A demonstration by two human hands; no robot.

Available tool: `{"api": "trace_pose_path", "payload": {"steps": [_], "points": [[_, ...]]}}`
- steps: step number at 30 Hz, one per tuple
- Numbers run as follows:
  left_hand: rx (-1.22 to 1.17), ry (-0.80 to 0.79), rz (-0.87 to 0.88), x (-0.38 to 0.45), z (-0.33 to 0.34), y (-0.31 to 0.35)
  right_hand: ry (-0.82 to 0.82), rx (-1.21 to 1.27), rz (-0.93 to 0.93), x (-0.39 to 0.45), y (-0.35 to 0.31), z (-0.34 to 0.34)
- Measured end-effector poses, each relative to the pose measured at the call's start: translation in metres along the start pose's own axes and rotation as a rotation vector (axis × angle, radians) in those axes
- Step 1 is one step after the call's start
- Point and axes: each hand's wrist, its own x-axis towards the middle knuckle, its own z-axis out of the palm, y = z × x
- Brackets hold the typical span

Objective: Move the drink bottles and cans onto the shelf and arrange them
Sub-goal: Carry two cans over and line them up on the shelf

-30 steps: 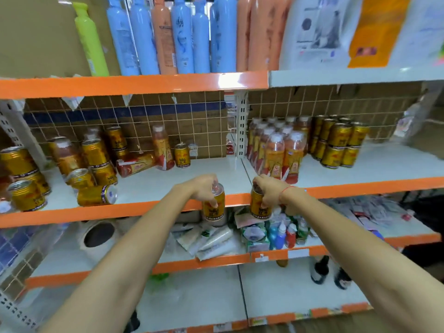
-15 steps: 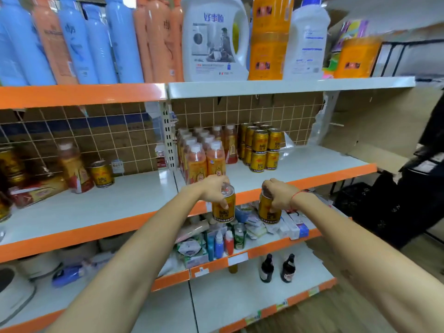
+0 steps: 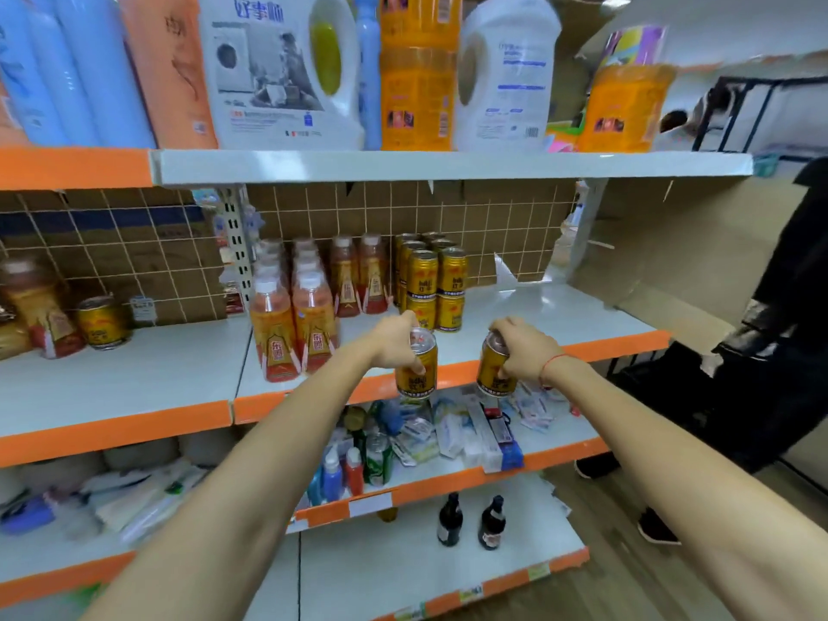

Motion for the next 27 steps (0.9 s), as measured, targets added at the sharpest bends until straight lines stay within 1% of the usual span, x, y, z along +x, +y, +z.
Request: {"api": "trace_pose_path", "payload": {"steps": [8,11,13,18,27], "points": [[0.022,-0.004,-0.038,0.056,0.000,0.008,0.040,0.075,-0.022,0.051,0.029,-0.001],[0.010,0.018,-0.046,0.082,-0.001,0.005,0.043,0.080,-0.030,0.072,0.036,-0.001],[0.005,0.034,-0.046,0.098,-0.001,0.004,0.037,0.104,-0.030,0.088,0.040,0.000],[0.011,0.020,-0.037,0.129,0.004,-0.004,0.005,0.148,-0.032,0.125,0.044,0.005],[-0.010,0.007,-0.108,0.150,0.016,-0.021,-0.040,0.171,-0.119,0.164,0.042,0.026]]}}
